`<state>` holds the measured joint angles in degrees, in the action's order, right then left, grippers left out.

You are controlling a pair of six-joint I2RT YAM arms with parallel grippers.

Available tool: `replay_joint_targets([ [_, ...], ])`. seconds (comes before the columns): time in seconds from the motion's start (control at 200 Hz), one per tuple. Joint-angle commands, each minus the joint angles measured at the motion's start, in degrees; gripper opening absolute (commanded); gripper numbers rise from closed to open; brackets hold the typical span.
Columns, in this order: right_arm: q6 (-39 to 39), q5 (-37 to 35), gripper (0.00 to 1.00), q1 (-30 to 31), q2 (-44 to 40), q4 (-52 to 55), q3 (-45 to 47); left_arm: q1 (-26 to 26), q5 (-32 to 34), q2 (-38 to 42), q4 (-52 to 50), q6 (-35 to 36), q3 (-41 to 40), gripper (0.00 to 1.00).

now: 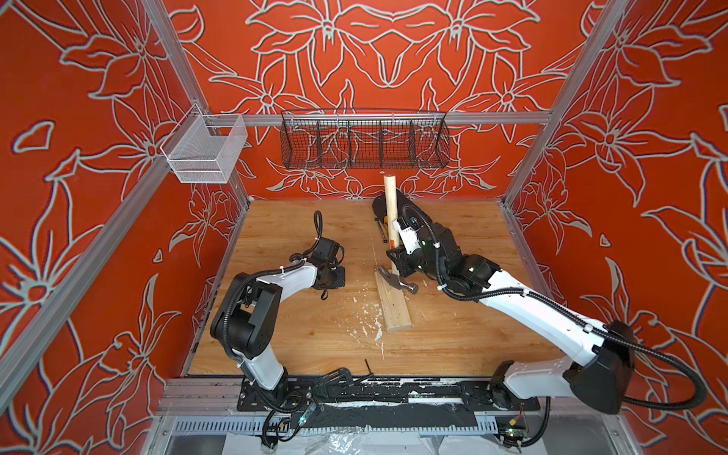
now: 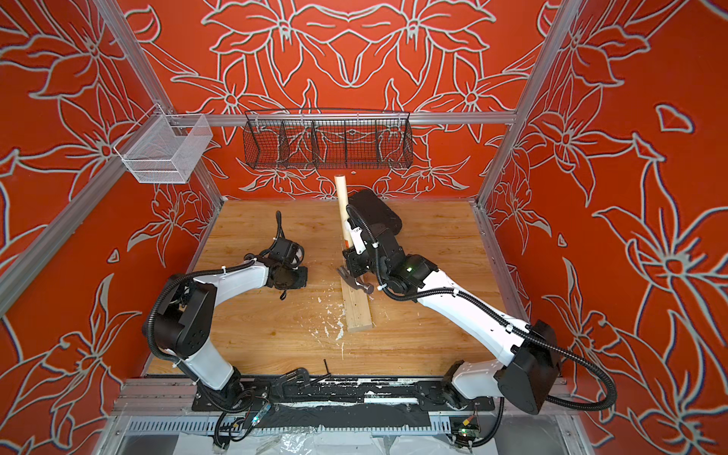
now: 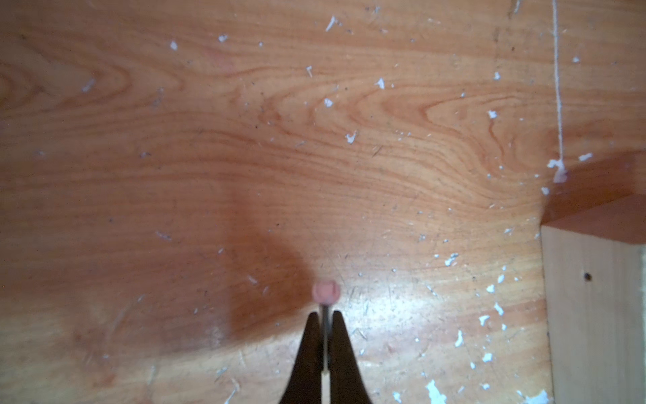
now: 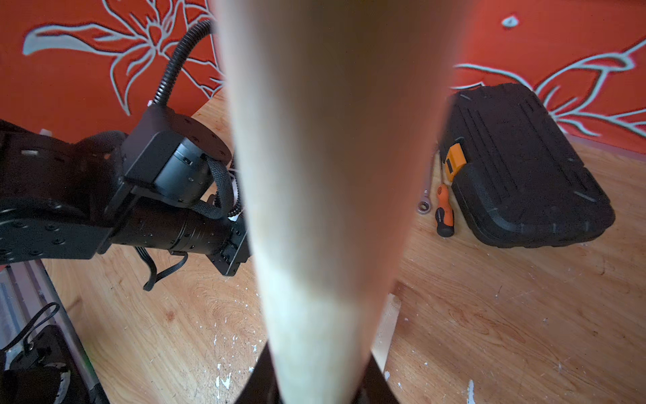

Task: Use a claw hammer to pull out a nail
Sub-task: Place the nail at the center of the board, then remove the nail from the mounting plate.

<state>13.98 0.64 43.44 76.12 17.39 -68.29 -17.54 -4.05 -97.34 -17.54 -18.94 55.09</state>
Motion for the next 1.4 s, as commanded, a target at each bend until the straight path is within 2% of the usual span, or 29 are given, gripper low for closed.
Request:
replay_joint_targets([
  [0.0,0.3,-1.4,0.00,-0.2,-3.3,-5.8,-0.6,0.5,-0.8,-1.4,-1.0,-0.6,0.8,0.00],
  [0.145,0.3,-1.4,0.00,-0.2,-3.2,-5.8,-0.6,0.5,-1.2,-1.6,-1.0,-0.7,1.1,0.01],
  [0.555,0.2,-1.4,0.00,-0.3,-3.3,-5.6,-0.6,0.8,-1.9,-0.9,-1.6,-0.2,1.2,0.20],
  [1.121,-0.3,-3.1,0.00,-0.7,-5.7,-4.3,1.7,0.8,-3.6,7.9,-3.4,-1.1,1.2,0.25],
  [1.396,0.6,-3.4,0.00,-0.8,-6.8,-4.6,6.4,-0.9,-9.1,9.4,-4.1,-1.3,3.3,0.26],
])
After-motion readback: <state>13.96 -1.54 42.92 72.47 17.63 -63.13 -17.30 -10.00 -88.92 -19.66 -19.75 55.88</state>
